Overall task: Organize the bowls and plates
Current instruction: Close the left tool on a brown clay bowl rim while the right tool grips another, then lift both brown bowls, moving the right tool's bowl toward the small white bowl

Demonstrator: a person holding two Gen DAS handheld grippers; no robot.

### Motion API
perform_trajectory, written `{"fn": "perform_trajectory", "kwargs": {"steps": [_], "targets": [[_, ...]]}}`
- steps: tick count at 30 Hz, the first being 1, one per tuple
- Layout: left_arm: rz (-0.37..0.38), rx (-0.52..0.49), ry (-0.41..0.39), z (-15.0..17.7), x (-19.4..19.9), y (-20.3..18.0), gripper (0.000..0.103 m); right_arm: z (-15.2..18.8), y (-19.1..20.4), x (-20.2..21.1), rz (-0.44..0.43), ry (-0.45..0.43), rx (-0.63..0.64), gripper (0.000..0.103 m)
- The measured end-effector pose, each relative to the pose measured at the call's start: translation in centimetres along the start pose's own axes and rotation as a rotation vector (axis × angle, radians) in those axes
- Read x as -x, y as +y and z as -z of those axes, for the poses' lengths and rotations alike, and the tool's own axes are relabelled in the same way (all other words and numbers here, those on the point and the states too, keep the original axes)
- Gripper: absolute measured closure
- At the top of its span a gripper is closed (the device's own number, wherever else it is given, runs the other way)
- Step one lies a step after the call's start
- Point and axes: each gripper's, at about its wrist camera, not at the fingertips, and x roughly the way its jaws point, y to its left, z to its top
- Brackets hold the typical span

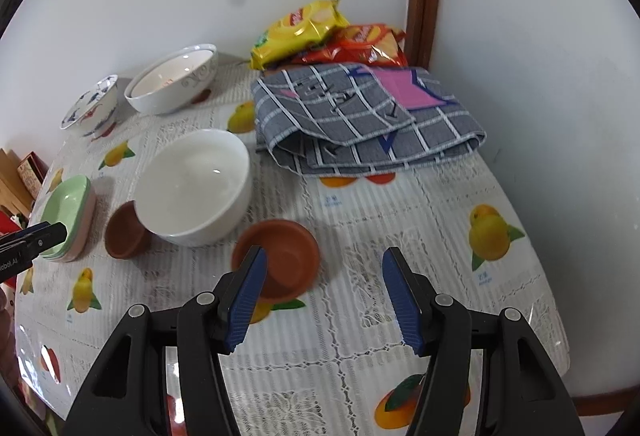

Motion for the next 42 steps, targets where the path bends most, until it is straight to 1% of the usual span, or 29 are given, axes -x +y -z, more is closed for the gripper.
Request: {"fn": "perform_trajectory", "kwargs": {"steps": [6,10,14,16,18,21,22,24,26,28,33,35,37,38,41,42], "targets": [[-0.002,0.011,0.027,-0.4,-2.3,-0.3,0.059,0.5,-0.5,-2.5,-0.043,0.043,-0.027,0.044],[0.0,0.024,0.048,-0.7,-3.9,-0.3,0.059,0.6,-0.4,-4.2,-0.032,0.066,-0.028,0.044],[0.021,0.038,0.072,-1.0,-5.4,-0.2,0.06,0.8,-0.3,-5.6,-0.063,0.088,-0.04,0.044],[0.032,0.039,0.079,-1.1,-6.0,-0.3,0.06,0.8,-0.1,-6.3,-0.074,0.105,-0.036,0.051],[0.038,0.037,0.083,-1.2,-6.5,-0.5,0.06,0.8,0.1,-7.0,-0.075,0.119,-0.031,0.054],[0.051,0.035,0.092,-1.4,-7.3,-0.6,0.065,0.8,0.2,-7.6,-0.073,0.135,-0.032,0.061],[0.059,0.036,0.098,-1.5,-7.6,-0.6,0.067,0.8,0.2,-7.8,-0.074,0.138,-0.031,0.064],[0.074,0.038,0.108,-1.6,-8.1,-0.6,0.071,0.7,0.4,-7.9,-0.07,0.137,-0.024,0.065],[0.079,0.031,0.123,-1.6,-8.5,-0.6,0.082,0.8,0.5,-8.0,-0.066,0.139,-0.016,0.067],[0.082,0.036,0.138,-1.7,-9.0,-0.5,0.086,0.8,0.5,-8.0,-0.069,0.142,-0.016,0.067],[0.093,0.021,0.134,-1.8,-9.2,-0.8,0.089,0.7,0.4,-8.1,-0.073,0.142,-0.014,0.069],[0.093,0.018,0.131,-1.8,-9.2,-0.9,0.09,0.6,0.5,-8.2,-0.077,0.139,-0.012,0.071],[0.096,0.01,0.123,-1.8,-9.1,-0.9,0.091,0.6,0.6,-8.2,-0.108,0.14,-0.018,0.085],[0.099,0.009,0.118,-1.8,-9.0,-0.9,0.091,0.6,0.7,-8.2,-0.119,0.14,-0.025,0.086],[0.109,0.003,0.108,-1.7,-8.7,-0.8,0.093,0.6,1.0,-8.1,-0.104,0.129,-0.021,0.087],[0.113,-0.002,0.103,-1.7,-8.6,-0.8,0.094,0.5,1.0,-8.1,-0.099,0.123,-0.027,0.089]]}}
